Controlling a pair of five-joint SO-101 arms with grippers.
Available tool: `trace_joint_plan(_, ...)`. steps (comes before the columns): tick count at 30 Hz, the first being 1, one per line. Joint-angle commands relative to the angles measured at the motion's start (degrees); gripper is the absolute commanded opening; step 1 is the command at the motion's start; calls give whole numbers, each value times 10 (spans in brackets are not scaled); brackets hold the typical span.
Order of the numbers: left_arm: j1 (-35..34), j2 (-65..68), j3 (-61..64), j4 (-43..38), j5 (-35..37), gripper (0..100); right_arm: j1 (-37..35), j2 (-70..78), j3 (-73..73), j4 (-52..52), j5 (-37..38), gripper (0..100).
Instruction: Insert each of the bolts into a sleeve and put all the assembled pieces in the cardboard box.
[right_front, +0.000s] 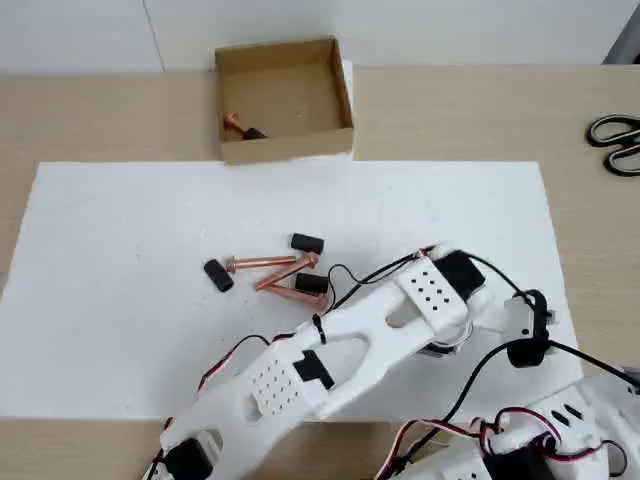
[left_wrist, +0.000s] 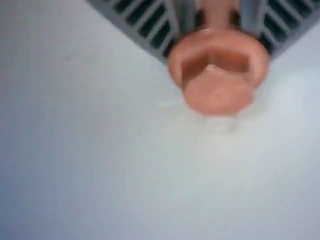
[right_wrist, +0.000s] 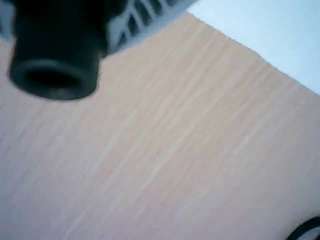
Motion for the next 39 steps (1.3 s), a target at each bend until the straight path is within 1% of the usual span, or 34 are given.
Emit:
trace_joint_plan(1, -48, -30, -42, 10, 14, 5, 1, -4, -7, -4, -4, 4)
trace_joint_plan(3, -69, -67, -48, 10, 37, 5, 1, -4, -7, -4, -4, 4)
trace_joint_plan(8, -122, -166, -37, 10, 47, 5, 0, -4, -7, -4, -4, 4)
trace_joint_plan(13, -128, -298, 45, 10, 75, 5, -3, -4, -4, -4, -4, 4)
trace_joint_plan(15, -128, -357, 77, 10, 87, 5, -27, -4, -4, 0, -4, 4)
trace_joint_plan(17, -131, -419, 89, 9, 121, 5, -65, -4, -4, 1, -4, 4)
trace_joint_plan(20, -150, -504, 87, 0, 193, 5, -150, -3, -4, -4, -7, 4)
trace_joint_plan(22, -175, -548, 89, -17, 252, 6, -226, -2, -2, -4, -7, 4)
trace_joint_plan(26, -258, -600, 102, -20, 386, 6, -384, -2, 20, -7, -5, 4)
trace_joint_plan(29, -311, -634, 114, -21, 455, 6, -486, -2, 35, -48, -4, 4)
trace_joint_plan(33, -338, -674, 159, -15, 570, 6, -617, -2, 79, -139, -4, 4)
trace_joint_plan(34, -343, -684, 182, -4, 592, 6, -649, -2, 94, -163, -4, 4)
trace_joint_plan(36, -350, -702, 238, 3, 614, 6, -717, -2, 128, -210, 3, 4)
trace_joint_plan(39, -350, -742, 313, 1, 615, 6, -806, -2, 188, -289, 55, 4)
